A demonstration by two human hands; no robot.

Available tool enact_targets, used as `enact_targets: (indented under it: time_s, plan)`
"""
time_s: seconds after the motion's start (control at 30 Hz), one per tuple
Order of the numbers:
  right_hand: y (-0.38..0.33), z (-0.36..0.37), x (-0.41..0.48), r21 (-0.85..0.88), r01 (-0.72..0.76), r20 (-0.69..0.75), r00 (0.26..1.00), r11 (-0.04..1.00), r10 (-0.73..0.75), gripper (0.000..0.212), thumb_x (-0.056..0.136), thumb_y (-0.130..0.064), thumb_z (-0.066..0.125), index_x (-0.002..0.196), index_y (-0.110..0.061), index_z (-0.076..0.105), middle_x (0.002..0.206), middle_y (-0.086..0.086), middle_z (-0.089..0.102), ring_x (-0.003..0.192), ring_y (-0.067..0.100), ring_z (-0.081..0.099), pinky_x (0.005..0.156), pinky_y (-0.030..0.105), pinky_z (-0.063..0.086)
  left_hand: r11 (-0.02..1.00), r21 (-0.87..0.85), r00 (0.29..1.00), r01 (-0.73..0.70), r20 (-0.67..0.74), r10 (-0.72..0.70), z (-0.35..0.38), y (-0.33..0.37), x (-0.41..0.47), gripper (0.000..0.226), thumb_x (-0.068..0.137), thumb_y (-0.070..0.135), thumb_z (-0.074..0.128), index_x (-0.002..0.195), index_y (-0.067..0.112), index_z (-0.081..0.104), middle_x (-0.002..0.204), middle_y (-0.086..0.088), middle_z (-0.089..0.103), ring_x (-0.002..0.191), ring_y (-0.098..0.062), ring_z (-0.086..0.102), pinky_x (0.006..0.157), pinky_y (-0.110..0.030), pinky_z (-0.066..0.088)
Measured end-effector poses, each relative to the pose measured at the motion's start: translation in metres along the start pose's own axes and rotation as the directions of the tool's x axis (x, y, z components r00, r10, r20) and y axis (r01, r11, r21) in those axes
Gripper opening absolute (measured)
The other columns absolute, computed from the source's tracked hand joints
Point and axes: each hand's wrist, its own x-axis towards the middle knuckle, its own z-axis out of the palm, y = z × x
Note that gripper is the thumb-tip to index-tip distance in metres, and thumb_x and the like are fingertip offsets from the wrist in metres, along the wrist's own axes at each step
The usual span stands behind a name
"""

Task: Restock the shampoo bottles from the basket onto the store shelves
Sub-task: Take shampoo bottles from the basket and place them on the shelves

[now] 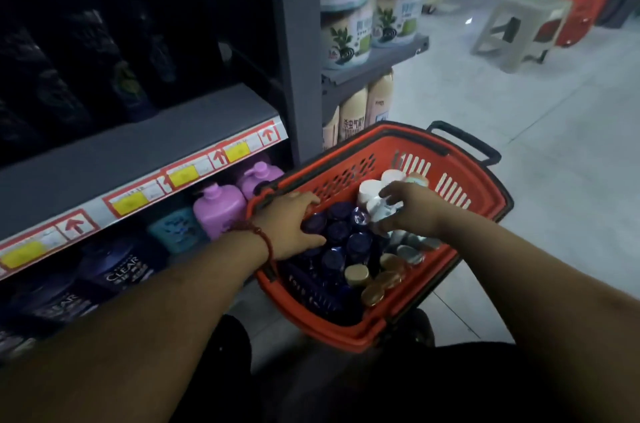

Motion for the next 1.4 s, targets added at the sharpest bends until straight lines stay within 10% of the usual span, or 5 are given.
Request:
enact_targets:
  time_s: [0.4, 0.8, 0.9, 1.2, 1.4]
  plan:
    - [0.041, -0.014, 0.047, 0.6, -0.364, 0.086, 0.915, 0.713, 0.394, 0.033, 0.078, -0.004, 0.082, 0.106, -0.001, 0.065, 0.117, 0.021, 0.066, 0.104, 0.036, 0.067, 0.09, 0.048, 0.058, 0.993, -0.117, 0.993, 0.025, 0.116, -0.011, 0.05, 0.021, 0.082, 0.048, 0.08, 0.026, 0.077, 0.122, 0.013, 0.059, 0.117, -0.006, 0.062, 0.105, -0.025, 0.059, 0.091, -0.034, 0.048]
    - [0.083, 0.018, 0.078, -0.423, -0.377, 0.091, 0.887, 0.824, 0.453, 0.076, 0.044, -0.04, 0.093, 0.111, -0.021, 0.064, 0.103, 0.004, 0.064, 0.095, 0.028, 0.065, 0.084, 0.044, 0.057, 0.981, -0.173, 0.989, 0.087, 0.129, -0.065, 0.114, 0.069, 0.141, 0.059, 0.083, 0.041, 0.072, 0.128, 0.011, 0.05, 0.128, -0.016, 0.054, 0.115, -0.035, 0.056, 0.092, -0.038, 0.048]
    - [0.088, 0.027, 0.076, -0.519, -0.287, 0.083, 0.92, 0.805, 0.382, 0.043, 0.081, -0.041, 0.077, 0.118, -0.025, 0.063, 0.115, 0.0, 0.062, 0.113, 0.025, 0.056, 0.094, 0.044, 0.052, 0.954, -0.238, 0.98, 0.181, 0.122, -0.155, 0.124, 0.071, 0.148, 0.061, 0.08, 0.052, 0.071, 0.126, 0.016, 0.053, 0.125, -0.013, 0.059, 0.111, -0.033, 0.06, 0.087, -0.039, 0.052]
    - [0.088, 0.025, 0.082, -0.424, -0.351, -0.075, 0.932, 0.835, 0.354, 0.034, 0.088, -0.037, 0.072, 0.11, -0.018, 0.056, 0.11, 0.005, 0.057, 0.099, 0.023, 0.06, 0.087, 0.041, 0.056, 0.742, -0.561, 0.918, 0.366, 0.349, -0.189, 0.12, 0.067, 0.149, 0.046, 0.085, 0.038, 0.073, 0.124, 0.018, 0.061, 0.104, -0.002, 0.067, 0.083, -0.019, 0.062, 0.069, -0.027, 0.046]
    - [0.071, -0.009, 0.055, 0.016, -0.429, -0.216, 0.881, 0.903, 0.422, 0.02, 0.092, -0.018, 0.061, 0.105, -0.002, 0.065, 0.1, 0.013, 0.067, 0.092, 0.03, 0.068, 0.081, 0.039, 0.059, 0.329, -0.756, 0.824, 0.566, 0.503, -0.261, 0.081, 0.058, 0.124, 0.033, 0.09, 0.026, 0.071, 0.116, 0.007, 0.064, 0.082, -0.008, 0.07, 0.057, -0.015, 0.062, 0.04, -0.019, 0.041]
